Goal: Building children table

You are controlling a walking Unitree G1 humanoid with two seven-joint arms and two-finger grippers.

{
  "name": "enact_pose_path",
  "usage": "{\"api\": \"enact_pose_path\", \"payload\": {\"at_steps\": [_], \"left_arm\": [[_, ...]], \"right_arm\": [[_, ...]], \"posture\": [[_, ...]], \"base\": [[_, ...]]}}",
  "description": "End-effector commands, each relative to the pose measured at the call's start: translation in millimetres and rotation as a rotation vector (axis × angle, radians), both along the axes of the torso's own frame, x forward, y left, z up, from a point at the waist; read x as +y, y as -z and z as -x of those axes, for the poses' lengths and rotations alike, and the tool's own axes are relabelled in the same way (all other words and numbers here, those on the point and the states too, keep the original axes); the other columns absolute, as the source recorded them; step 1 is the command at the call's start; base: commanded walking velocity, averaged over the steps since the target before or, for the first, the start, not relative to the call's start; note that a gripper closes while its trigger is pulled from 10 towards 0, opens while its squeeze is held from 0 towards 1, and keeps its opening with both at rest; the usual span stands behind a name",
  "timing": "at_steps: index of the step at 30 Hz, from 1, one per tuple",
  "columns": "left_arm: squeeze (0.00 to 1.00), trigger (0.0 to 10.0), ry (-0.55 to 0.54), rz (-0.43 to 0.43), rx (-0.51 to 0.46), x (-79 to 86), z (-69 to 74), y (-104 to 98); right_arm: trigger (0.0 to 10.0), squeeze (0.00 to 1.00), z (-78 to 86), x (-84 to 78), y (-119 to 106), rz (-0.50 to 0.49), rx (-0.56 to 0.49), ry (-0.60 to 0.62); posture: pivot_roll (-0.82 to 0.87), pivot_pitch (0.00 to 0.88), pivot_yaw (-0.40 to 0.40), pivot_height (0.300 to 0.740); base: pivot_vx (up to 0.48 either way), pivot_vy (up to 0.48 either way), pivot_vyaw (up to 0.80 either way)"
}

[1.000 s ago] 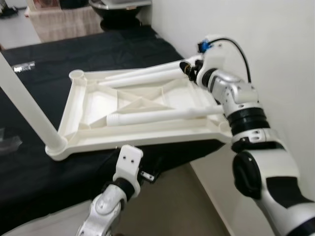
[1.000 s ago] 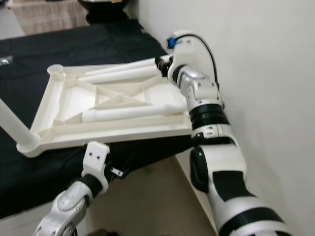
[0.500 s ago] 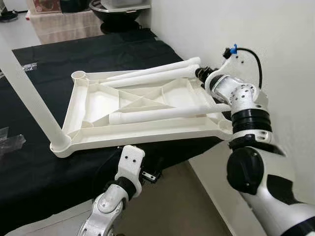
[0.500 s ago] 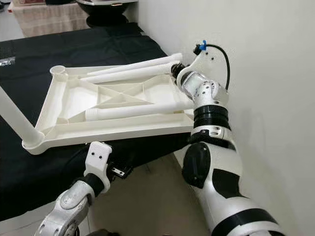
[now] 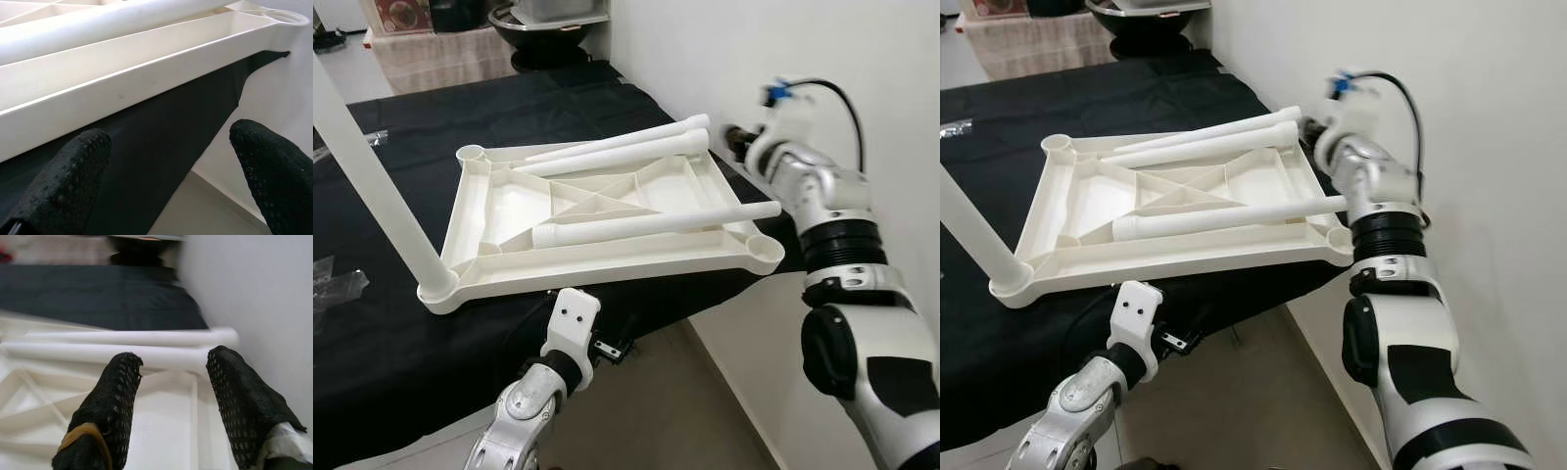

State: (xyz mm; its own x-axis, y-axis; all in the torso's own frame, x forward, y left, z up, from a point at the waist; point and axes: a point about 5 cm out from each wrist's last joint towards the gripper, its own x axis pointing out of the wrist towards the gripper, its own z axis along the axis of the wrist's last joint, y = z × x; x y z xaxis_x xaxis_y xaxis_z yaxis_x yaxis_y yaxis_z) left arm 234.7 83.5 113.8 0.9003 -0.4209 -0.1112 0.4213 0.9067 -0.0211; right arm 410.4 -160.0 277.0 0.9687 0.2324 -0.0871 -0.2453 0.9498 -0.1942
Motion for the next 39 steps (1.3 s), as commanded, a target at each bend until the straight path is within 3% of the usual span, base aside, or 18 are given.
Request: {"api": "enact_pose_path", "payload": {"at_steps": [1,3,4,6,8,9,11,18,22,23,24,25,27,28,29,30,39], "left_arm": [[0.00,10.0,0.004,-0.007,-0.003,0.8,0.6,-0.1],[0.00,10.0,0.005,0.001,-0.015,-0.3,2.6,-4.7],[0.00,10.0,0.005,0.003,-0.016,-0.6,3.5,-5.8],[0.00,10.0,0.005,0.004,-0.017,-0.8,4.2,-6.4],[0.00,10.0,0.024,0.020,-0.015,-2.5,6.7,-8.6],[0.00,10.0,0.024,0.020,-0.015,-2.5,6.7,-8.6],[0.00,10.0,0.047,0.026,-0.006,-4.5,10.9,-8.6],[0.00,10.0,0.051,0.037,0.006,-7.9,20.9,-8.7],[0.00,10.0,0.052,0.042,0.011,-9.7,26.1,-9.7],[0.00,10.0,0.052,0.046,0.015,-10.5,28.5,-10.0],[0.00,10.0,0.053,0.049,0.018,-11.0,30.1,-10.3],[0.00,10.0,0.052,0.054,0.022,-11.4,31.7,-10.6],[0.00,10.0,0.055,0.056,0.026,-12.8,35.0,-11.5],[0.00,10.0,0.057,0.058,0.029,-13.4,36.7,-12.0],[0.00,10.0,0.058,0.059,0.031,-13.8,37.7,-12.4],[0.00,10.0,0.058,0.061,0.032,-14.0,38.9,-12.6],[0.00,10.0,0.057,0.065,0.037,-16.8,44.2,-16.0]], "right_arm": [[10.0,0.00,-0.2,6.3,2.8,0.129,-0.012,-0.086],[10.0,0.00,-1.1,17.7,-2.6,0.343,-0.036,-0.293],[10.0,0.00,-0.4,20.3,-4.2,0.404,-0.035,-0.359],[10.0,0.00,0.9,21.8,-4.9,0.456,-0.031,-0.416],[10.0,0.00,3.1,22.2,-4.5,0.528,0.056,-0.540],[10.0,0.00,3.1,22.2,-4.5,0.528,0.056,-0.540],[10.0,0.00,5.8,22.4,-1.3,0.634,0.146,-0.656],[10.0,0.00,6.9,30.6,0.4,0.694,0.253,-0.774],[10.0,0.00,4.5,32.7,8.3,0.720,0.281,-0.743],[10.0,0.61,2.5,34.3,10.2,0.733,0.266,-0.710],[10.0,0.61,1.5,35.2,10.9,0.744,0.256,-0.694],[10.0,1.00,0.2,36.9,12.3,0.734,0.258,-0.668],[10.0,1.00,-0.2,39.8,15.9,0.726,0.279,-0.656],[10.0,0.94,-0.9,41.3,17.0,0.725,0.283,-0.638],[10.0,0.94,-1.4,42.2,17.5,0.727,0.284,-0.628],[10.0,0.00,-1.6,43.7,18.4,0.733,0.284,-0.622],[10.0,0.00,-5.1,48.5,18.6,0.785,0.257,-0.546]], "posture": [[-0.02,0.033,-0.049,0.740],[-0.01,0.055,-0.065,0.740],[-0.01,0.055,-0.065,0.740],[-0.01,0.056,-0.066,0.740],[-0.02,0.068,-0.075,0.740],[-0.02,0.068,-0.075,0.740],[-0.02,0.087,-0.081,0.740],[-0.03,0.118,-0.111,0.740],[-0.02,0.129,-0.123,0.740],[-0.02,0.136,-0.133,0.740],[-0.02,0.136,-0.133,0.740],[-0.01,0.140,-0.135,0.740],[-0.01,0.145,-0.140,0.740],[-0.01,0.149,-0.147,0.740],[-0.01,0.149,-0.147,0.740],[-0.01,0.158,-0.147,0.740],[-0.02,0.191,-0.152,0.740]], "base": [[0.000,0.000,0.00],[0.000,0.000,0.00],[0.000,0.000,0.00],[0.000,0.000,0.00],[0.000,0.000,0.00],[0.000,0.000,0.00],[0.000,0.000,0.00],[0.000,0.000,0.00],[0.000,0.000,0.00],[0.000,0.000,0.00],[0.000,0.000,0.00],[0.000,0.000,0.00],[0.000,0.000,0.00],[0.000,0.000,0.00],[0.000,0.000,0.00],[0.000,0.000,0.00],[0.000,0.000,0.00]]}}
